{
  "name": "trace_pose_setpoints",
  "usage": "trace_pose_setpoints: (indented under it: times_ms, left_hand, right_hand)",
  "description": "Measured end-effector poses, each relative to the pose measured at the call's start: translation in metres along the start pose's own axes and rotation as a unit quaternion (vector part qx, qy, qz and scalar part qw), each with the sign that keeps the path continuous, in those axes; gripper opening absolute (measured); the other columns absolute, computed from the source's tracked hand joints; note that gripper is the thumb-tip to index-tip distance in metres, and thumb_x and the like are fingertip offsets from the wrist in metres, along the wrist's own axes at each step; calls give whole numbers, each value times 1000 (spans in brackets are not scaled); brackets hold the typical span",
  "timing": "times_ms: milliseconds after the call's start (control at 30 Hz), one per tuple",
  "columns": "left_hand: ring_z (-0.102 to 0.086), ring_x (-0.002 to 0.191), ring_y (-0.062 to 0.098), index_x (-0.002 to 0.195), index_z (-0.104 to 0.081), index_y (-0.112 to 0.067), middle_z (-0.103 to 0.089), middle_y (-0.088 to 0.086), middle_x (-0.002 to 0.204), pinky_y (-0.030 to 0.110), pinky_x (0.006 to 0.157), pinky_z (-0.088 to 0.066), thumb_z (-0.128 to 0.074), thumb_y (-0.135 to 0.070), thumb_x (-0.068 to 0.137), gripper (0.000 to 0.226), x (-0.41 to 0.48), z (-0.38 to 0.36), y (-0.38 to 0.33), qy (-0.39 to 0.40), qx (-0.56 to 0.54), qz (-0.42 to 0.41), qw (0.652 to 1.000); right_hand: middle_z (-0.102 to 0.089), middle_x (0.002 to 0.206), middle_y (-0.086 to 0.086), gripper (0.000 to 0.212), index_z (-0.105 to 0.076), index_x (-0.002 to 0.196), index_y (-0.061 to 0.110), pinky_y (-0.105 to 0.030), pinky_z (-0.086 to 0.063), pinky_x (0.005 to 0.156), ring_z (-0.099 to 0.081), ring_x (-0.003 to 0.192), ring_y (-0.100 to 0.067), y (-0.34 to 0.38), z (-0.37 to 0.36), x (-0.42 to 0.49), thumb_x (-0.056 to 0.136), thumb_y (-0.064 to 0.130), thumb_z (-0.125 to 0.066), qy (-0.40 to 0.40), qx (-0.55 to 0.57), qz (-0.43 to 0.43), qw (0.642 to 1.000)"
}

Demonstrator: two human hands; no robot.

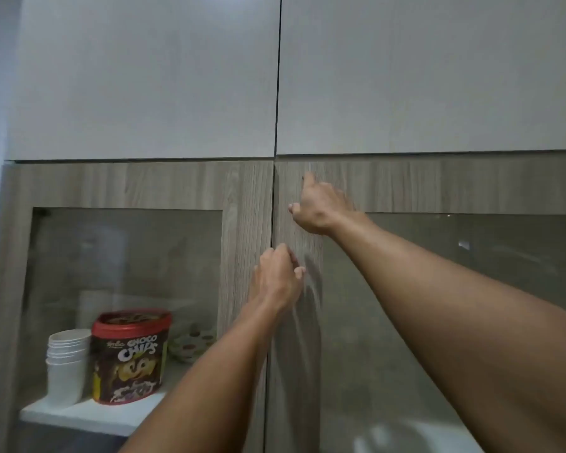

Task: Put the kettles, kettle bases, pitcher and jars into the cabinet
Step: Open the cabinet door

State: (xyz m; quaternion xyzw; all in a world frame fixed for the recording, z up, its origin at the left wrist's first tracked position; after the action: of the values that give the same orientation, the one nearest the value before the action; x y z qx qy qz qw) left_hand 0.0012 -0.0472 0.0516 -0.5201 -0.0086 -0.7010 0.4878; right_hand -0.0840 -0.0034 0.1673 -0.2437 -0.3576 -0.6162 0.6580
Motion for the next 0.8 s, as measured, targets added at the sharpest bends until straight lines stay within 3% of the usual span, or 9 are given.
trace_pose_setpoints:
  times_ms: [133,300,400,567,700,800]
  left_hand:
    - [-63,84,21,85,-58,-20,-64,-1,90,39,77,-53,-69,-41,85,23,9,4,2,-46,18,-19,999]
    - [-62,75,18,93,-52,-20,-66,-2,83,33,64,-48,-69,-44,85,31,10,15,2,-35,29,-53,998]
    - [-63,76,19,100,-46,-20,-66,-1,87,33,62,-46,-71,-39,85,35,4,18,0,-40,14,-43,998]
    - [-62,98,28,119,-39,-17,-59,6,112,36,76,-47,-74,-33,82,53,-16,24,-5,-58,-19,-21,998]
    - [-50,115,27,137,-32,-14,-43,9,131,39,93,-47,-76,-39,79,77,-36,48,-11,-113,-36,8,993]
    - [-58,112,28,134,-38,-13,-54,10,129,36,89,-50,-75,-42,80,71,-50,59,-10,-75,-104,39,991]
  right_hand:
    - [-61,119,-14,76,-7,155,22,-38,-40,77,-59,106,-37,2,-3,20,95,37,-51,3,-6,-6,1000]
    - [-62,120,-16,58,-32,145,14,-37,-40,77,-58,114,-39,12,2,33,90,22,-49,-32,42,-26,998]
    - [-63,115,-16,55,-35,142,16,-36,-39,75,-58,110,-39,14,0,30,89,20,-48,-45,63,-30,997]
    - [-62,118,-17,54,-35,142,19,-36,-39,77,-58,111,-39,15,13,19,89,21,-48,-40,77,-32,996]
    - [-61,104,-13,52,-37,139,20,-35,-39,74,-60,103,-37,26,35,0,89,24,-49,-52,85,-23,995]
    - [-62,97,-9,56,-36,139,22,-35,-41,73,-63,97,-37,34,55,-18,86,27,-52,-57,101,-24,993]
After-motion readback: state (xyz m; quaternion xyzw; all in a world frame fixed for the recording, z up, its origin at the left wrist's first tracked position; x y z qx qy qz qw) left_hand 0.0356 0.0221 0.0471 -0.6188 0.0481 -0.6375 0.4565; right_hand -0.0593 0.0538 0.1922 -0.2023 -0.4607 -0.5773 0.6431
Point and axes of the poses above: each hand's wrist, its own x-axis towards the middle knuckle, its own z-axis out of the back of the hand, y = z × x, the point moved 7 cm from there along x, towards the middle knuckle
